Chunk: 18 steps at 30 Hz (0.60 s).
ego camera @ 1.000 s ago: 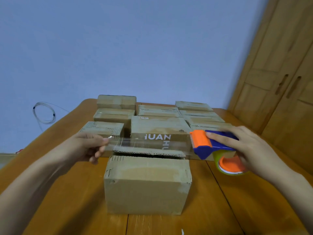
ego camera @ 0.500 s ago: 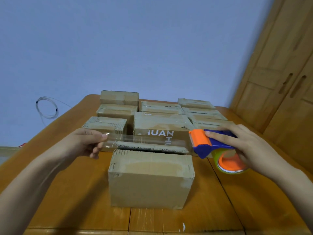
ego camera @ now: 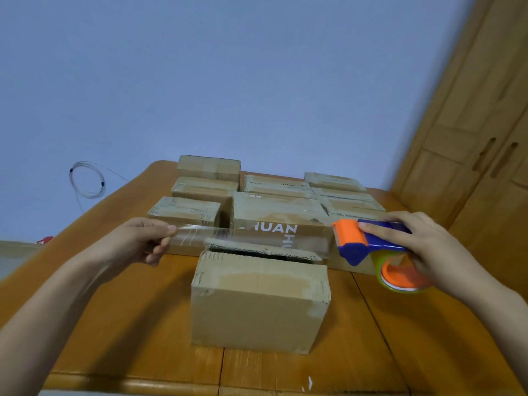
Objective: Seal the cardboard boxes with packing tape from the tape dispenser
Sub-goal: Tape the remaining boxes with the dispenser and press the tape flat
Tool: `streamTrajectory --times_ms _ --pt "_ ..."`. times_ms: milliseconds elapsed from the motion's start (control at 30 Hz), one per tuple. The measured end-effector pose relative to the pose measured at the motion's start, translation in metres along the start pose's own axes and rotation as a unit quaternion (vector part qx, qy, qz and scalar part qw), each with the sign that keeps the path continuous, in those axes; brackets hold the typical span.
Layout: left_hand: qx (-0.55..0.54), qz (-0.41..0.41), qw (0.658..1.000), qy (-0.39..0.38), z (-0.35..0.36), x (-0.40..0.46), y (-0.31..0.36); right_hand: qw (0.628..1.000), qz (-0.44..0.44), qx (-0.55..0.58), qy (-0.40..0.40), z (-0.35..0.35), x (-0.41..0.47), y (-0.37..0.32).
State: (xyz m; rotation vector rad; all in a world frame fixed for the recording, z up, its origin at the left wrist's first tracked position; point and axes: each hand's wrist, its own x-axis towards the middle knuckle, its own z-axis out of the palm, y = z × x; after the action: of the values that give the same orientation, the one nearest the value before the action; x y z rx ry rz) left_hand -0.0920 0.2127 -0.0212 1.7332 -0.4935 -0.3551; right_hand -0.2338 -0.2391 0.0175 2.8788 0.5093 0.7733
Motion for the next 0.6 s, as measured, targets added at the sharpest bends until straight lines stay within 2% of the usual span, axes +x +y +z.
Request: streamTrajectory --times_ms 400,600 --pt "0.026 0.032 0.999 0.012 -0.001 -0.002 -0.001 0.999 0.006 -0.021 -0.027 0.0 -0.002 -0.009" --pt "0.015 0.016 0.999 0.03 0.0 -0.002 0.004 0.999 0.007 -0.019 -0.026 0.001 0.001 -0.011"
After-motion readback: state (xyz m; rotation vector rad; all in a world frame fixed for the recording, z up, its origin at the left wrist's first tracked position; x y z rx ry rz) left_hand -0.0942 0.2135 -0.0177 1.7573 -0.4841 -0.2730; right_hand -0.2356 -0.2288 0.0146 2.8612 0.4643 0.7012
